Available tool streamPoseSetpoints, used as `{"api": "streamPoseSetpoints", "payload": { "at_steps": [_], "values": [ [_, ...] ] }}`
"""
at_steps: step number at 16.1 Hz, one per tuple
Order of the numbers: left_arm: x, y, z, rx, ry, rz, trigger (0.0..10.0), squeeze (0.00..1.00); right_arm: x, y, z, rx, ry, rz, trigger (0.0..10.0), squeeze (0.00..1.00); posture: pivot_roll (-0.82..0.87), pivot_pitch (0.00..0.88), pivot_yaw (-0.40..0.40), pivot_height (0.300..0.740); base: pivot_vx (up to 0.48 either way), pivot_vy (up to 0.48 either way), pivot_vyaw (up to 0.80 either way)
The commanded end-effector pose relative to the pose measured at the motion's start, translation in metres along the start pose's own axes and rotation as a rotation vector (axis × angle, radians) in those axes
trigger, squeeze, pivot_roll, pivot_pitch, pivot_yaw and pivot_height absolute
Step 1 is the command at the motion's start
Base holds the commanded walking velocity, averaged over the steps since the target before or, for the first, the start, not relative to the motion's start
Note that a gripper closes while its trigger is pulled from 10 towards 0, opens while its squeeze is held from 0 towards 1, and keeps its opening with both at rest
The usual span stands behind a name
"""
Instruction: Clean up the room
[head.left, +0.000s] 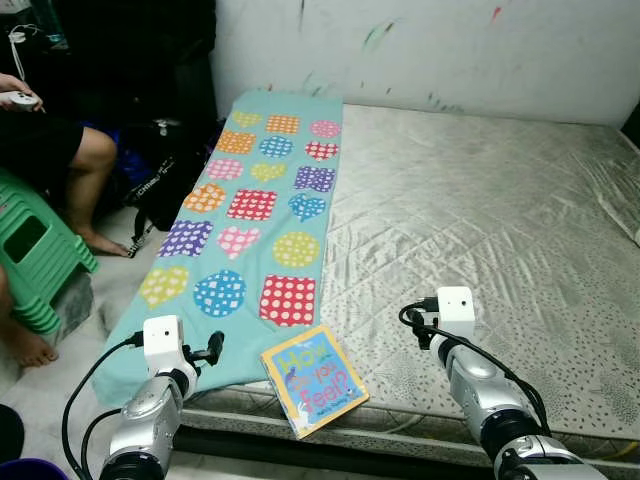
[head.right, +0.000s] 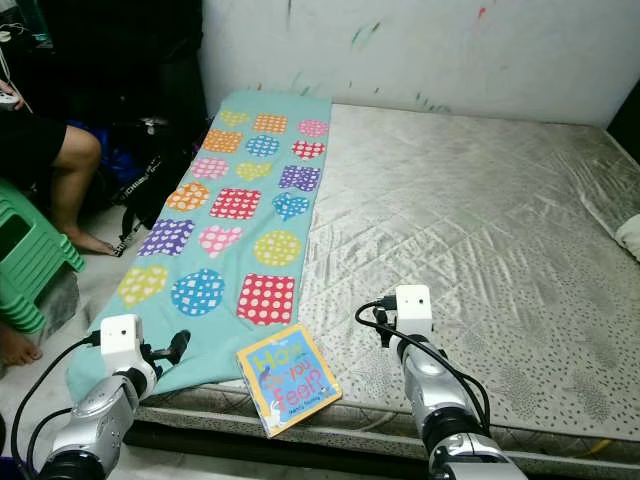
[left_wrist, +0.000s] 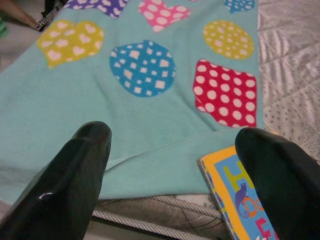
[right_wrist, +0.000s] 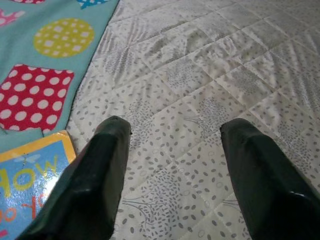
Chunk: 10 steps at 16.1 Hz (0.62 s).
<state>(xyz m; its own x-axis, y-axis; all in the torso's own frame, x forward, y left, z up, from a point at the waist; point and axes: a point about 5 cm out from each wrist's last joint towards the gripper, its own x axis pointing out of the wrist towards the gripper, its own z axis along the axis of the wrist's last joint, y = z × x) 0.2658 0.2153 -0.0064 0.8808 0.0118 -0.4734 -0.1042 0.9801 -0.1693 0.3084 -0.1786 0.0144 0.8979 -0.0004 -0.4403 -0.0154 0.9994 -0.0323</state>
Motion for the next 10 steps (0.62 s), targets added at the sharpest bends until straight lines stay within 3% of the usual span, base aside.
{"api": "streamPoseSetpoints", "payload": {
  "at_steps": [1,10],
  "values": [
    [0.0017,0.0,0.0051,0.004,-0.018,-0.012,10.0,0.0,0.001,-0.0011,0.0036,0.016,-0.016,-0.01,10.0,1.0,-0.07,0.0,-0.021,0.74,0.0,0.0,0.0],
    [0.0032,0.001,0.004,0.002,-0.013,-0.011,10.0,0.0,0.0011,-0.0021,0.0038,0.019,-0.026,-0.031,10.0,1.0,-0.07,0.0,-0.021,0.74,0.0,0.0,0.0]
  ]
}}
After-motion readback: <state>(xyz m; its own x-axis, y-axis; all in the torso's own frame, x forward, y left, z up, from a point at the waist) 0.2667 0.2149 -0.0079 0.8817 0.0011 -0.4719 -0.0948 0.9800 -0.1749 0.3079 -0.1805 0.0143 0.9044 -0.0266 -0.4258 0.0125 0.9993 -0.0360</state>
